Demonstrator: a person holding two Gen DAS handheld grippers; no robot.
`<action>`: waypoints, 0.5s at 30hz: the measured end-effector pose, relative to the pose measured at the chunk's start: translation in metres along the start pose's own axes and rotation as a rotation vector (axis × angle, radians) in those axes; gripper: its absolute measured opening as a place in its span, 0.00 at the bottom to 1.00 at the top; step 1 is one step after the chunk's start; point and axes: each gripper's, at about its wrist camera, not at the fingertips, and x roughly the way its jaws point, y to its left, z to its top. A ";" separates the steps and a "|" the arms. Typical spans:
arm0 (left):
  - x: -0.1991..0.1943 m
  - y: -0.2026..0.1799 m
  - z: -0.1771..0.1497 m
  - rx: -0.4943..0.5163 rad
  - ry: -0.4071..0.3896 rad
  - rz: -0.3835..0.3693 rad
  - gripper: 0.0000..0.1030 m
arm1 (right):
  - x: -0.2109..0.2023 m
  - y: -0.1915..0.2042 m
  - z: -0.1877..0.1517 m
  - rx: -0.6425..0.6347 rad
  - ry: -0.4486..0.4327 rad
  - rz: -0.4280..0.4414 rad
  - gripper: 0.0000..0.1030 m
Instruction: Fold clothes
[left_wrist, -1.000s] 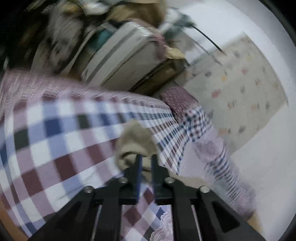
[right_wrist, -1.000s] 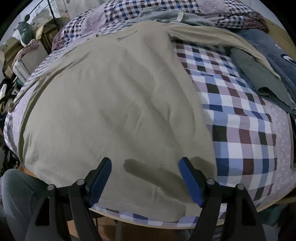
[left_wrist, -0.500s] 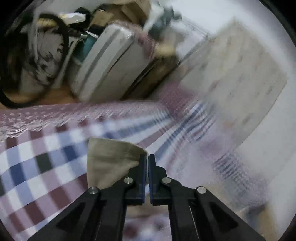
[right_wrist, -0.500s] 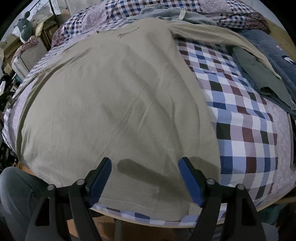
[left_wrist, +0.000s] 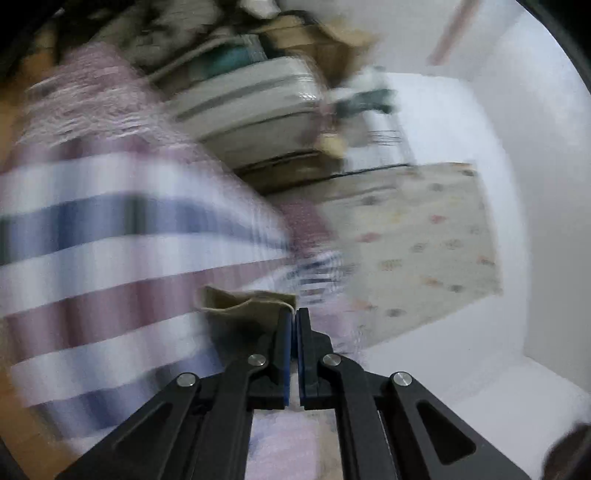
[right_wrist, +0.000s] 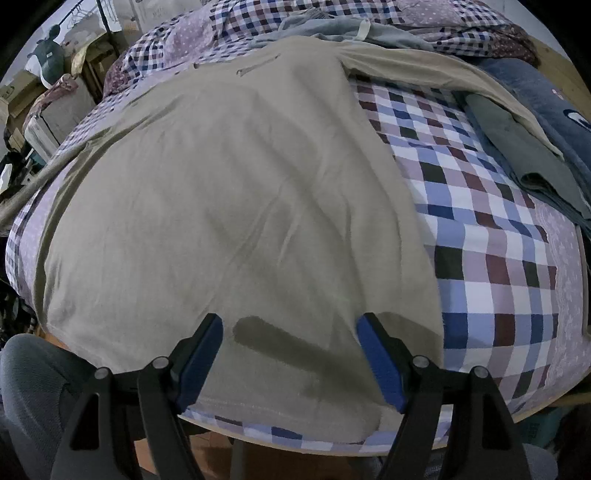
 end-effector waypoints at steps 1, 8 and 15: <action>-0.003 0.005 -0.001 -0.006 -0.008 0.020 0.00 | -0.001 0.000 -0.001 -0.002 -0.001 0.000 0.77; 0.009 -0.023 0.015 0.079 0.018 0.032 0.00 | -0.002 0.016 0.003 -0.031 -0.010 0.015 0.77; 0.023 -0.038 0.029 0.157 0.082 0.200 0.47 | 0.000 0.030 0.005 -0.051 -0.012 0.030 0.77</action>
